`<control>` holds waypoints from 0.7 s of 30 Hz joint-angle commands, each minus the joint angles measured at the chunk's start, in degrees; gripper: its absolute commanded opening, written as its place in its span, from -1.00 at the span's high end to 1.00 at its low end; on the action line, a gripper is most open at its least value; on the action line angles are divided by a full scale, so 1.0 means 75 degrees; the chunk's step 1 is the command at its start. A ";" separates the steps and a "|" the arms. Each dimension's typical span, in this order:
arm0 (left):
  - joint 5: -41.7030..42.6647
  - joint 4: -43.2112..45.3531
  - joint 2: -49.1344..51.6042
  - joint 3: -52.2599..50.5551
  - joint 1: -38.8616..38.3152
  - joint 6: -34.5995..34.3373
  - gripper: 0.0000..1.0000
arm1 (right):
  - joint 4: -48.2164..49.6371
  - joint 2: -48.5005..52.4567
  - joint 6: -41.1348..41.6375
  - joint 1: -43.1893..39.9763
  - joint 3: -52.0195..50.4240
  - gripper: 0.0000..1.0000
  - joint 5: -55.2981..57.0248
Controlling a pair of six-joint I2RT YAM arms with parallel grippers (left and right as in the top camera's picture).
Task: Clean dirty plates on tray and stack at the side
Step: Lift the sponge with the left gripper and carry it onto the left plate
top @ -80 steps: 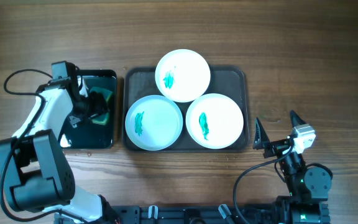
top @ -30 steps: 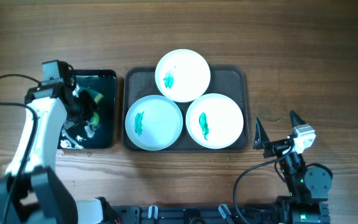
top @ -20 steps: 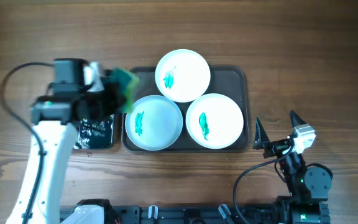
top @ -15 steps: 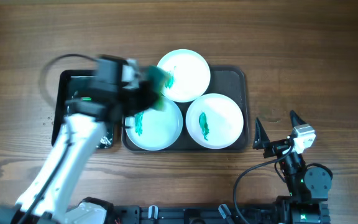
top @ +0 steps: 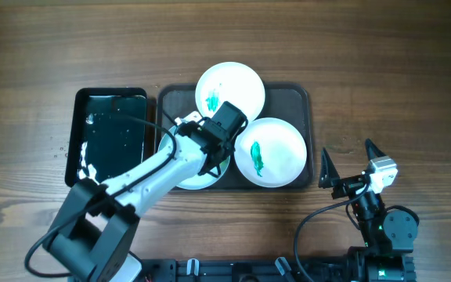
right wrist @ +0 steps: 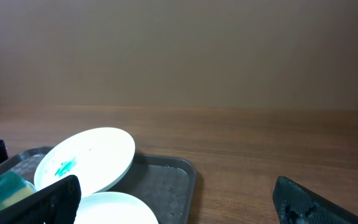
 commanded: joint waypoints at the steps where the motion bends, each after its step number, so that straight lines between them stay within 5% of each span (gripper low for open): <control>1: -0.0437 -0.0020 0.0067 -0.0017 0.0058 -0.0481 -0.41 | 0.0044 -0.0006 -0.0137 0.0038 -0.0009 -0.99 -0.0090; 2: -0.0437 -0.0029 0.0067 -0.0017 0.0061 -0.0475 -1.00 | 0.0044 -0.0006 -0.0137 0.0041 -0.0009 -1.00 -0.0090; 15: -0.1064 -0.0597 -0.2617 0.0012 0.0545 0.0364 -1.00 | 0.0044 -0.0006 -0.0140 0.0038 -0.0009 -1.00 -0.0090; 21: -0.0536 -0.0565 -0.2550 0.0012 0.0679 0.0385 -1.00 | 0.0041 -0.0006 -0.0157 0.0038 -0.0009 -1.00 0.0189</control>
